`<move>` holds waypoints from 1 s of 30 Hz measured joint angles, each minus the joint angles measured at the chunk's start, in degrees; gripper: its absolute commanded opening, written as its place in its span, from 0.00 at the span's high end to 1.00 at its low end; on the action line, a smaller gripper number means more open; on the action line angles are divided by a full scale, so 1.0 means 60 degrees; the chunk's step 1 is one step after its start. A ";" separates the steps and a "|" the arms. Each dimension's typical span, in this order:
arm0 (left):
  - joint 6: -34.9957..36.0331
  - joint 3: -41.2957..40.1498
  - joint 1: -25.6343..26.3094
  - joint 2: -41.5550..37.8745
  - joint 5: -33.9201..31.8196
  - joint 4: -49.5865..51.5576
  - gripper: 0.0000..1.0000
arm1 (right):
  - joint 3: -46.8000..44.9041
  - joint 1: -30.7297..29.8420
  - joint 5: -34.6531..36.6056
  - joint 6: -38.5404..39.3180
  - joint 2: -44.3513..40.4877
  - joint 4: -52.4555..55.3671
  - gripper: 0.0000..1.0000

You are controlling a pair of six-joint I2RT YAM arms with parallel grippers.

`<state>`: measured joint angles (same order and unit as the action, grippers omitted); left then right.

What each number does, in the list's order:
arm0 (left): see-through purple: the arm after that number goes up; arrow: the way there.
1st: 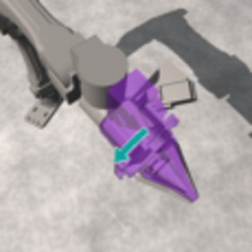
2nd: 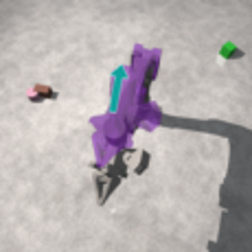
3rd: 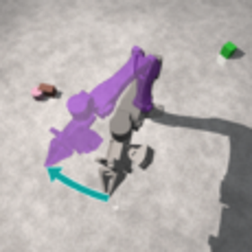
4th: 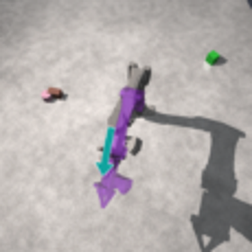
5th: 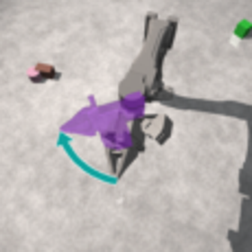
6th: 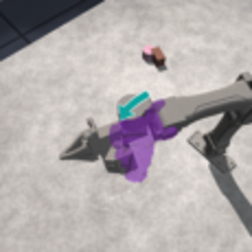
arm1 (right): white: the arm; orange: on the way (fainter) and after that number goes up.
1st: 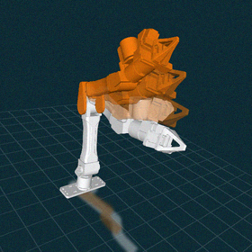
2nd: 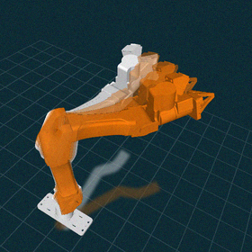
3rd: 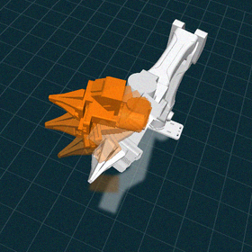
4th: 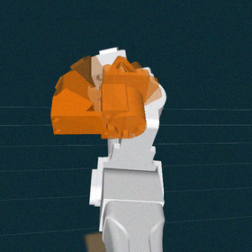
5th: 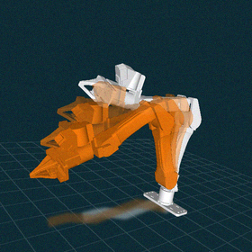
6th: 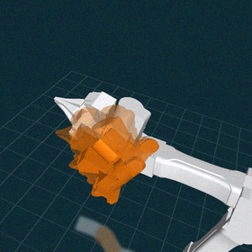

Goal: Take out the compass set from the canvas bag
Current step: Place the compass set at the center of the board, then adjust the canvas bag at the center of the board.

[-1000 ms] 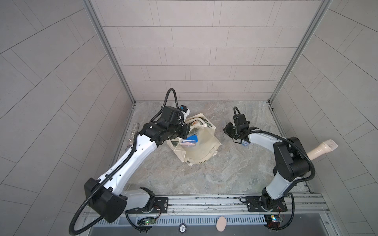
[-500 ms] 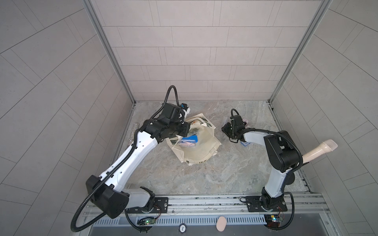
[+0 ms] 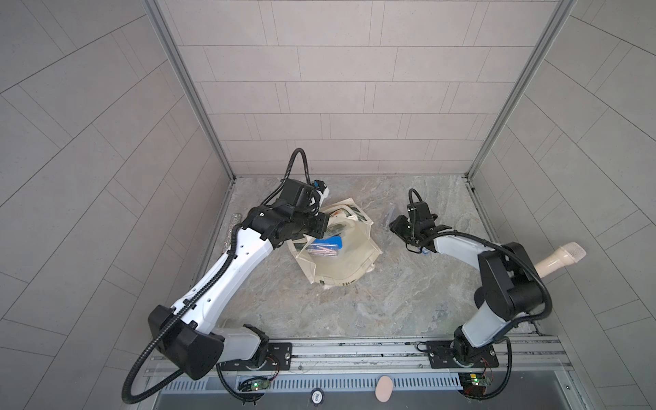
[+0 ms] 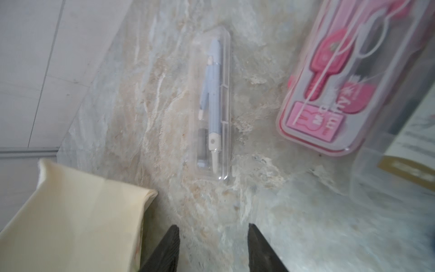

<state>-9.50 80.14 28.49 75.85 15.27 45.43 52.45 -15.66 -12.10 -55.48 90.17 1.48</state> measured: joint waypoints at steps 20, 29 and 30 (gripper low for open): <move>-0.0969 -0.0758 0.0004 -0.0364 0.0215 -0.0841 1.00 | -0.3024 -0.1847 -0.0310 0.0743 -0.6849 0.3140 0.50; -0.1144 -0.0754 0.0004 -0.0288 0.0270 -0.0896 1.00 | -0.3249 -0.1847 -0.0127 0.0444 -0.8062 0.3694 0.48; -0.1169 -0.0750 0.0004 -0.0273 0.0270 -0.0896 1.00 | -0.3177 -0.1847 -0.0098 0.0441 -0.8156 0.3770 0.48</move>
<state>-16.51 75.64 28.51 74.22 16.88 40.05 33.39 -26.74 -12.69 -52.84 41.23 24.10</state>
